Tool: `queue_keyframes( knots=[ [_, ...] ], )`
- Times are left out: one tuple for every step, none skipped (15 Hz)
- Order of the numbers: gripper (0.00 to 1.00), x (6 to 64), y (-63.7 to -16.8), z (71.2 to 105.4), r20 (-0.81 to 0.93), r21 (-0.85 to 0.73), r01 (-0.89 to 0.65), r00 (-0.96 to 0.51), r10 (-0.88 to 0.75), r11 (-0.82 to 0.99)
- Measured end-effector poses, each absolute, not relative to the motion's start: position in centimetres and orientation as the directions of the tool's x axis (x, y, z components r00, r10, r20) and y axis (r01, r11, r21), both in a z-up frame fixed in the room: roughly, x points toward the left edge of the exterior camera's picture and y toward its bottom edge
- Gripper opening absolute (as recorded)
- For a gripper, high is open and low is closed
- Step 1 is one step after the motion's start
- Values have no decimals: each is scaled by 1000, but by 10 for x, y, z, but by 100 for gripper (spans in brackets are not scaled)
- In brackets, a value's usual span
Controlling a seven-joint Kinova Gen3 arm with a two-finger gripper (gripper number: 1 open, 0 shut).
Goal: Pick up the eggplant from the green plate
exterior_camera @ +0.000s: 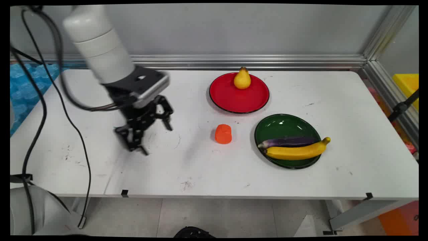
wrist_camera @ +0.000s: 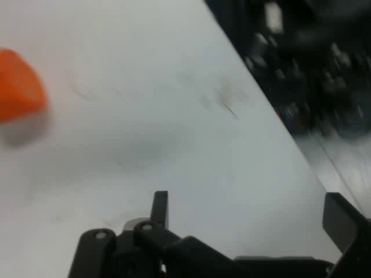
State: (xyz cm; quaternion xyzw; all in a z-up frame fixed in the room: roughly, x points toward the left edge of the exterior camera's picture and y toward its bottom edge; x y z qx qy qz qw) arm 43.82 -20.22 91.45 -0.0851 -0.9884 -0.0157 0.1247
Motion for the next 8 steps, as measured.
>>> queue_keyframes(
  knots=[
    [100,430,-210,915,268,5,131,-955,125,991],
    [100,420,-220,915,289,0,83,-954,79,997],
    [100,411,-229,915,307,-5,43,-951,43,999],
    [100,401,-240,915,329,-10,2,-944,5,1000],
    [100,391,-250,914,349,-14,-36,-937,-29,999],
    [100,382,-258,913,364,-17,-66,-930,-55,998],
    [100,372,-268,911,381,-20,-98,-921,-83,995],
    [100,361,-277,908,394,-23,-124,-913,-105,992]
  ],
)
